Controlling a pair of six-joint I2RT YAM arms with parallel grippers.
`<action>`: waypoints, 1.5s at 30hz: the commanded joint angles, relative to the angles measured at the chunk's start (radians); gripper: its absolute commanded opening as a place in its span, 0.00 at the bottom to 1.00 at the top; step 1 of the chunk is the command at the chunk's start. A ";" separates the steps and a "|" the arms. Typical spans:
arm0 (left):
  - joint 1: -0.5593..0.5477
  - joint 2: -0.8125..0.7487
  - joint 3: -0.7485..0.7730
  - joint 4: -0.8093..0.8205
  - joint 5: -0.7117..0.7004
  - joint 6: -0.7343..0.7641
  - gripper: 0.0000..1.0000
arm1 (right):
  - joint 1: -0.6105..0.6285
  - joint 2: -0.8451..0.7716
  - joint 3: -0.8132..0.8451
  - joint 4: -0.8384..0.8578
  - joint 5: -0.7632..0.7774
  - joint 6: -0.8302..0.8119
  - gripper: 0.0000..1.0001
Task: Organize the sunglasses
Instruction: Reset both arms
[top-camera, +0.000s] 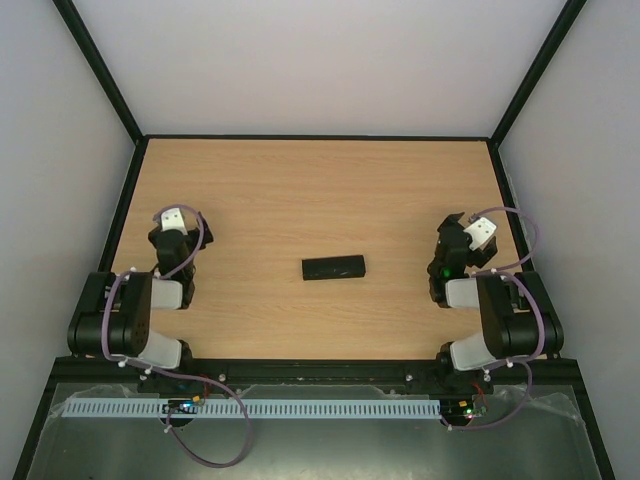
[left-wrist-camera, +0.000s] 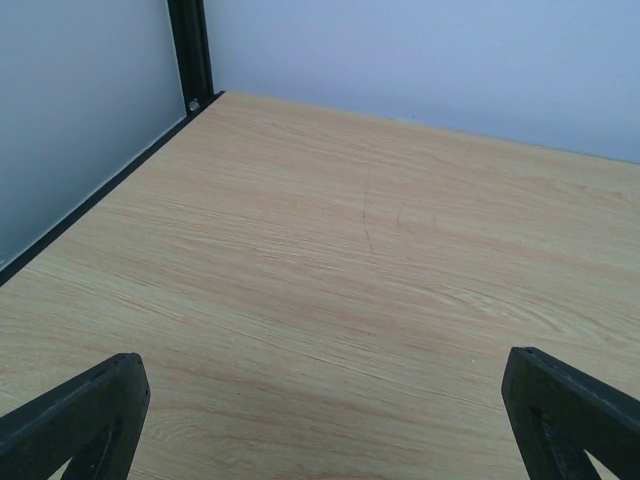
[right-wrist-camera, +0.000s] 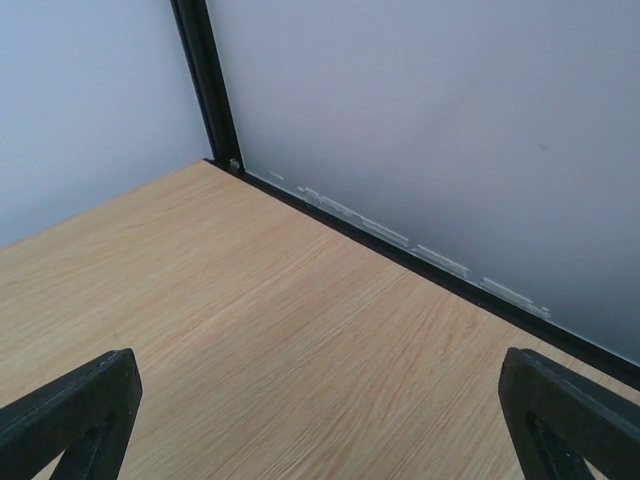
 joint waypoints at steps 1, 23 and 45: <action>-0.009 0.028 0.021 0.103 0.036 0.040 1.00 | -0.006 0.017 0.003 0.098 -0.024 -0.022 0.99; -0.013 0.077 -0.034 0.245 0.092 0.074 1.00 | -0.005 0.079 -0.097 0.366 -0.248 -0.129 0.99; -0.029 0.078 -0.033 0.243 0.059 0.082 0.99 | -0.006 0.073 -0.106 0.360 -0.251 -0.130 0.99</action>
